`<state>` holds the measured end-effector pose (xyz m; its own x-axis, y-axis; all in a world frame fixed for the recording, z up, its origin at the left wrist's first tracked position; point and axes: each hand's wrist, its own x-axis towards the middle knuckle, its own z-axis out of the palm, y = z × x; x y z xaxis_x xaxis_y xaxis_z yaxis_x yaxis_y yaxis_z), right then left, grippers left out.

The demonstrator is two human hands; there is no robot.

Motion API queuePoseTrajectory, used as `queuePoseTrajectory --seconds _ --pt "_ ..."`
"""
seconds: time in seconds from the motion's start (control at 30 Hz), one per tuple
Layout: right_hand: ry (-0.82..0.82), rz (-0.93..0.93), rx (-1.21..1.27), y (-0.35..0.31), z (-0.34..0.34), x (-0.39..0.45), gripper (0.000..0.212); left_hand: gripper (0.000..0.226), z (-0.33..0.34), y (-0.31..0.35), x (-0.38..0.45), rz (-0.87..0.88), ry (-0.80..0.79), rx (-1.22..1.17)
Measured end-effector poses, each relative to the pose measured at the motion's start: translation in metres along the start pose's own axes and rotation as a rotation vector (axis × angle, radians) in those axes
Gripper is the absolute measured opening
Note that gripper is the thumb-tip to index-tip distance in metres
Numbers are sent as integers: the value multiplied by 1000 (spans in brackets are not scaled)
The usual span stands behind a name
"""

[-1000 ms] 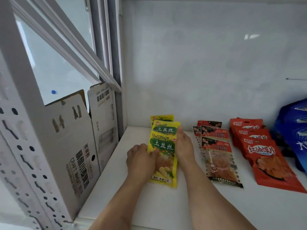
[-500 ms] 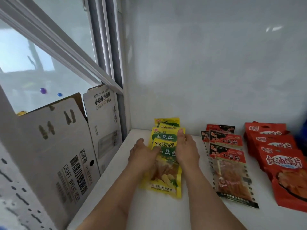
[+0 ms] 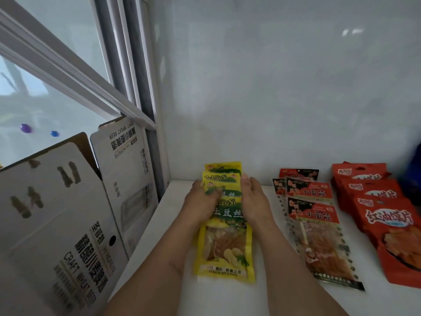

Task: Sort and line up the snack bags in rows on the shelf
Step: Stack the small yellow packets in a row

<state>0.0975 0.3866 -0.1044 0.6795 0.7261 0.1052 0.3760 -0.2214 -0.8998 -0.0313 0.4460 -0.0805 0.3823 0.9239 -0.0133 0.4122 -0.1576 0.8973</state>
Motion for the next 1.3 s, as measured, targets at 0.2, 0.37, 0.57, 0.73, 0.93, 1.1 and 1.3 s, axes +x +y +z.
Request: queuePoseTrajectory --seconds 0.2,0.37,0.57,0.73,0.93,1.1,1.3 --pt "-54 -5 -76 1 3 4 73 42 1 -1 -1 3 -70 26" --pt "-45 -37 -114 -5 -3 13 78 69 -14 1 -21 35 -13 114" --pt "-189 -95 -363 -18 1 27 78 84 -4 -14 -75 85 -154 526" --pt "-213 -99 -441 -11 4 29 74 79 0 -25 -88 168 -143 702" --pt "-225 -122 -465 -8 4 28 73 75 -5 -28 -80 220 -201 689" --pt "-213 -134 -567 2 5 20 69 74 -2 -36 -75 223 -191 693" --pt "-204 -95 -478 -7 1 17 70 75 -3 -32 -75 213 -192 678"
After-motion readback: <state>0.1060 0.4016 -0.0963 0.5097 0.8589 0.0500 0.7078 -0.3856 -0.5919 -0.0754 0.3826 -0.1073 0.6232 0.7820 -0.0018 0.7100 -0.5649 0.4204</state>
